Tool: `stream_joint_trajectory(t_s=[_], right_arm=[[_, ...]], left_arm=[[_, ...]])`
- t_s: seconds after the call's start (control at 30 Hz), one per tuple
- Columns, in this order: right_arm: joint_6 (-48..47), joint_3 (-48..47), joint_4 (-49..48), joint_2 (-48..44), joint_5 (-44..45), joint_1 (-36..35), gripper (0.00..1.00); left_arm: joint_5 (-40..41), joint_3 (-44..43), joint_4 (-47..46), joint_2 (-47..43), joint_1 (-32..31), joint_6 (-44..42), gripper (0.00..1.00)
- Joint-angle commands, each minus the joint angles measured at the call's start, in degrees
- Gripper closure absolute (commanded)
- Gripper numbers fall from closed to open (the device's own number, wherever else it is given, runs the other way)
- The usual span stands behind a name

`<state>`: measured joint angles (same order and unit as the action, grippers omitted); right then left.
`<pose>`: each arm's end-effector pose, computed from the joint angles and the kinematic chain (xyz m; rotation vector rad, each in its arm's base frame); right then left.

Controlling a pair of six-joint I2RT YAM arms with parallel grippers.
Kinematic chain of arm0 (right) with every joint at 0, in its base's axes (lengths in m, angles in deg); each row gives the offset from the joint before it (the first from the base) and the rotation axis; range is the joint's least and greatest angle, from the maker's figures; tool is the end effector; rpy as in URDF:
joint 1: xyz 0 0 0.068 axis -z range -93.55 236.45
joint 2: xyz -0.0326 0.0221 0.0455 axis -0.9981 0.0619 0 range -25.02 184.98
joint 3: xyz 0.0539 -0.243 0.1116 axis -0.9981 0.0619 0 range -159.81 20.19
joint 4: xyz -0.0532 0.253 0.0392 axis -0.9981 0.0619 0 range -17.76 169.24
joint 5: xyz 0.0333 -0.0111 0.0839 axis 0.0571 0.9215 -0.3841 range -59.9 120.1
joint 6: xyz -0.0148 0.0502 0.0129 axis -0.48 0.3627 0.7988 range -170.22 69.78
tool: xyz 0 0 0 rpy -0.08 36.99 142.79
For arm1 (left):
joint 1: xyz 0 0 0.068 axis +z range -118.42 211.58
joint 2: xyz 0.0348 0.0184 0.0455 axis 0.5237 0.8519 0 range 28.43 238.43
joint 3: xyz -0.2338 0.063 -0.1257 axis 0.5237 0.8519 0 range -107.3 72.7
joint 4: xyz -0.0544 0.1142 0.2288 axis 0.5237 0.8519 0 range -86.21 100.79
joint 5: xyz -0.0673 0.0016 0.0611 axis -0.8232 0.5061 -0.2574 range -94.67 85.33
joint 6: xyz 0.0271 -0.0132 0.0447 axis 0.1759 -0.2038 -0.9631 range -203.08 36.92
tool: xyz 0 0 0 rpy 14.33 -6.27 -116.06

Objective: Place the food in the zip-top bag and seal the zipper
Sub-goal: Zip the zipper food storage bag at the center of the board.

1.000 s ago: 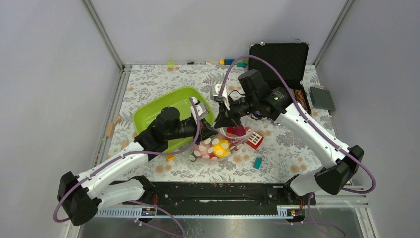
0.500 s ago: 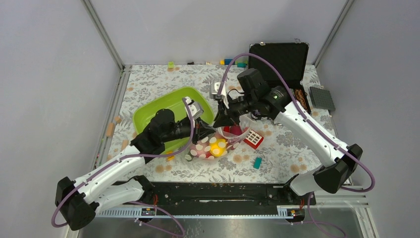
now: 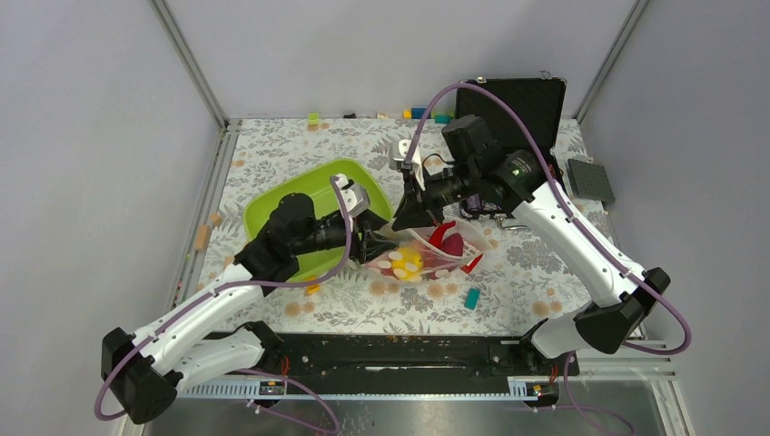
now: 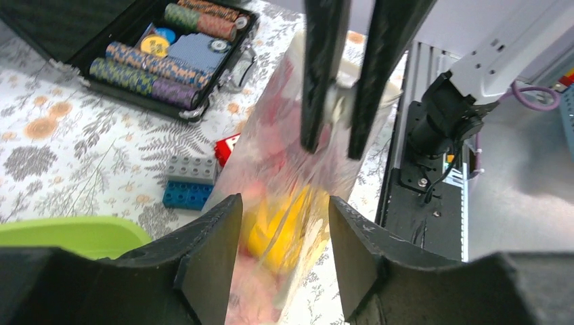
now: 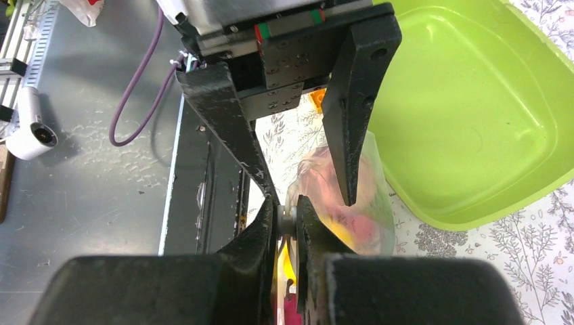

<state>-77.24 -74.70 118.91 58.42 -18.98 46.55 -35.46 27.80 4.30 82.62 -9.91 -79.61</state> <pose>0.2111 0.2115 0.4272 -1.5483 1.4554 1.0583 0.1528 -0.1594 0.3294 0.9735 1.5542 -1.0296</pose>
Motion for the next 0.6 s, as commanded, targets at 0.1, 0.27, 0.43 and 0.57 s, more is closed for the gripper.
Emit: stream_joint_trajectory(t_s=[0.1, 0.27, 0.43, 0.57], right_arm=[[1.3, -1.8, 0.4, 0.3, -2.6, 0.3, 1.0], [2.5, -1.7, 0.0, 0.2, -3.1, 0.3, 1.0], [6.2, 1.9, -3.9, -0.7, -3.5, 0.1, 1.0], [9.4, 4.7, -8.1, -1.8, -2.4, 0.1, 1.0]], left_arm=[[-7.2, -6.9, -6.2, 4.5, 0.3, -0.8, 0.55], [-8.5, -7.4, -8.7, 6.5, 0.3, 0.1, 0.61], [-10.1, -6.0, -15.6, 7.5, 0.4, 3.6, 0.74], [-11.3, -4.3, -23.3, 8.2, 0.6, 8.1, 1.0]])
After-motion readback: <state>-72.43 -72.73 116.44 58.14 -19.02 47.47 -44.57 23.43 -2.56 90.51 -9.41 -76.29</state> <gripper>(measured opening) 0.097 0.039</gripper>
